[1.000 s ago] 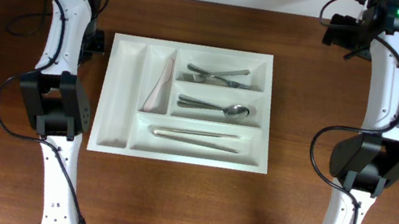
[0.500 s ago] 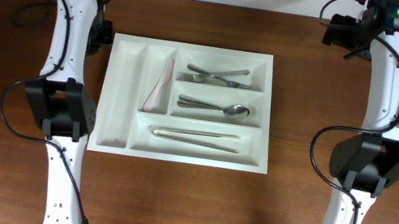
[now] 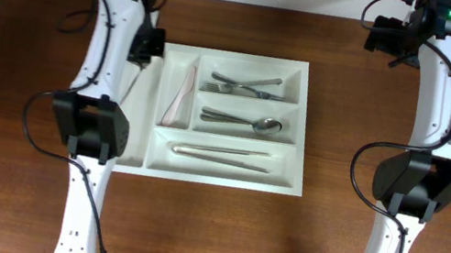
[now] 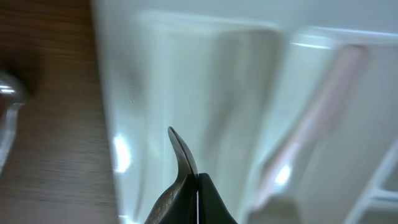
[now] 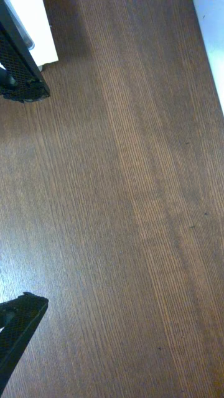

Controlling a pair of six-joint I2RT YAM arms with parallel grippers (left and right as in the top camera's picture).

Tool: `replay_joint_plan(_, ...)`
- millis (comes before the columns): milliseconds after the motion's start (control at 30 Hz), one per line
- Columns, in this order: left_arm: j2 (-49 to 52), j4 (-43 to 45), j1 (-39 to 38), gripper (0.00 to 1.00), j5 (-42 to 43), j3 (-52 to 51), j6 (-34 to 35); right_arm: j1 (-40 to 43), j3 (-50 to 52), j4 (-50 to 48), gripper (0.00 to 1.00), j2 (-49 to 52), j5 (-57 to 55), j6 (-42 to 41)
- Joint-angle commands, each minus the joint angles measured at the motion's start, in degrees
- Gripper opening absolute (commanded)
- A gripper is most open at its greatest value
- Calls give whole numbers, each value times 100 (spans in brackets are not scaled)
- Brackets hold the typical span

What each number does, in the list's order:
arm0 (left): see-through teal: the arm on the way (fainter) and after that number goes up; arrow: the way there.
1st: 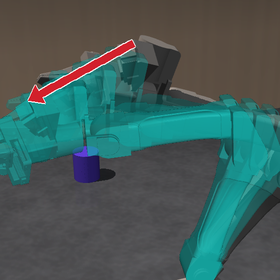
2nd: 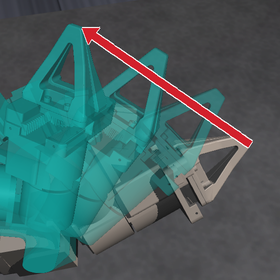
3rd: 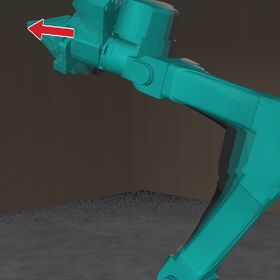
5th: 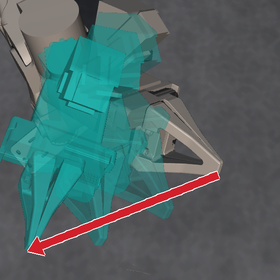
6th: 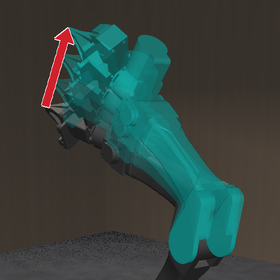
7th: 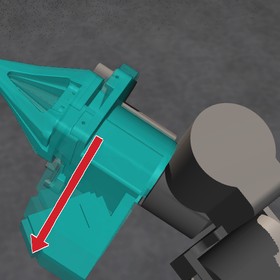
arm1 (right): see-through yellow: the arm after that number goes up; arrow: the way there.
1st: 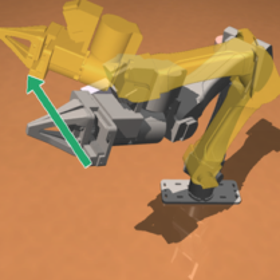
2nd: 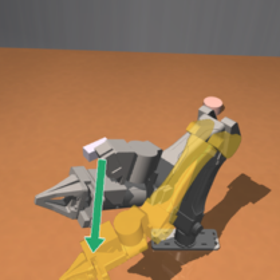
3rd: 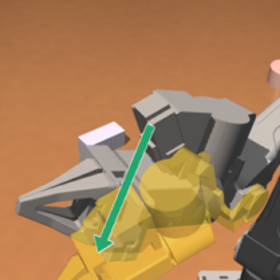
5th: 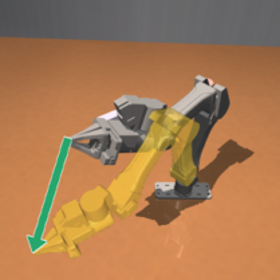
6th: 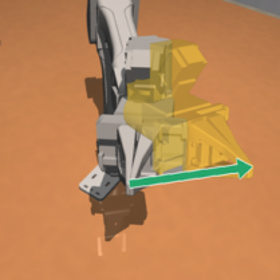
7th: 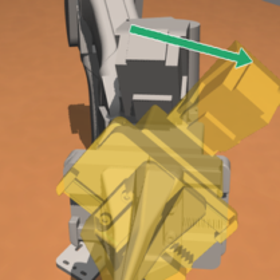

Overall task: Pack container
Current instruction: 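Carry the spoon right and lower it into the left compartment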

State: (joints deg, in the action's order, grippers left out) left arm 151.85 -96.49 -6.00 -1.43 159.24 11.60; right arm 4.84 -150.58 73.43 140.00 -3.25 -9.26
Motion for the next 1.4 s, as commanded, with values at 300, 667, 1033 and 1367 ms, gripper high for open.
replay_joint_plan(300,39,-22,-162,3,280,120,575,-31,15,4,99,0,-90,-68)
replay_joint_plan(667,37,203,-142,37,223,120,573,-31,15,4,99,0,-90,-68)
replay_joint_plan(1033,-4,413,374,52,-1434,122,459,-31,15,4,99,0,-90,-68)
replay_joint_plan(1367,-4,1187,769,62,-1040,122,151,-31,15,4,99,0,-90,-68)
